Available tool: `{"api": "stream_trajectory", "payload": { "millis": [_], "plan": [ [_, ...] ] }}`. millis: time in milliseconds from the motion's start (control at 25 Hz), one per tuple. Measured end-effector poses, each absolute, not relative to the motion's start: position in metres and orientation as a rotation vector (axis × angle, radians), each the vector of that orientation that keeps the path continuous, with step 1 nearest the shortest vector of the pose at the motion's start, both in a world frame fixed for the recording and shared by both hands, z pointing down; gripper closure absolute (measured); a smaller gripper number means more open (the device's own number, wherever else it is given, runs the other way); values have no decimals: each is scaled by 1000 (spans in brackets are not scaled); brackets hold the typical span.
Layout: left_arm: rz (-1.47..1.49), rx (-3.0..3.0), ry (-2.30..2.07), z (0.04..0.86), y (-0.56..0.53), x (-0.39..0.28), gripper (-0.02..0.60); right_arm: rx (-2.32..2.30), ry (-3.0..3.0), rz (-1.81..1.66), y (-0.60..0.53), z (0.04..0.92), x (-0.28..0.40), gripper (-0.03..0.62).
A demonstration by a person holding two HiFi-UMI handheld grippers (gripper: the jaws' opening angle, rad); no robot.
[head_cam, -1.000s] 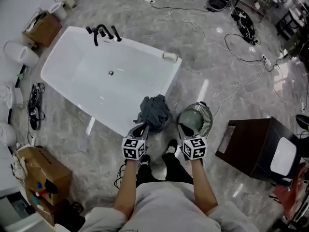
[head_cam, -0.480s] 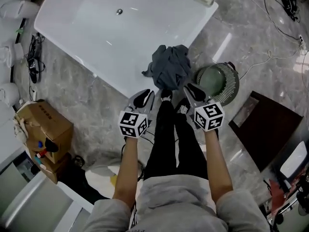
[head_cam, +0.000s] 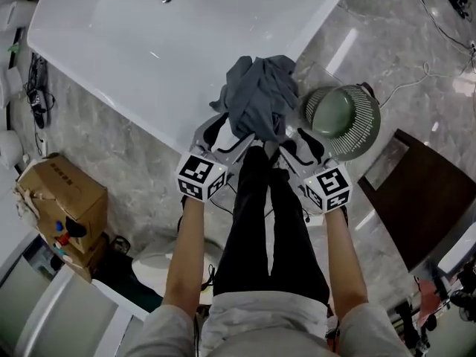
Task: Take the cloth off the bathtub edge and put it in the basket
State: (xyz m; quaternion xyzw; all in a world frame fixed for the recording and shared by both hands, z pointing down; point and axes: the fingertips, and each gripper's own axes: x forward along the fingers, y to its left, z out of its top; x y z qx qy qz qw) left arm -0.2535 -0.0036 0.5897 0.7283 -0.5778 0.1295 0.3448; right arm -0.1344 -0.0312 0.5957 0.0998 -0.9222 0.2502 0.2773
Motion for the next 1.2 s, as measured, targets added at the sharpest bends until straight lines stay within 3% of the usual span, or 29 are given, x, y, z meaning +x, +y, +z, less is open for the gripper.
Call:
{"api": "stream_trajectory", "payload": {
  "millis": [200,400,520,1040,1200],
  "plan": [
    [163,1764,-1328,623,-21,-265,96,208,-2415,588,-35,637,-141,260],
    [157,1730,-1214,647,-35,-280,36,116,-2398,555,-36,664,-166,85],
    [140,1707,-1123,661,-45,-281,20,26,-2407,576,-37,673,-183,22],
    [79,1693,-881,694,-70,-257,0,-64,-2488,858,-54,683,-229,22],
    [64,1681,-889,691,-67,-255,7,-27,-2494,874,-49,679,-225,61]
  ]
}}
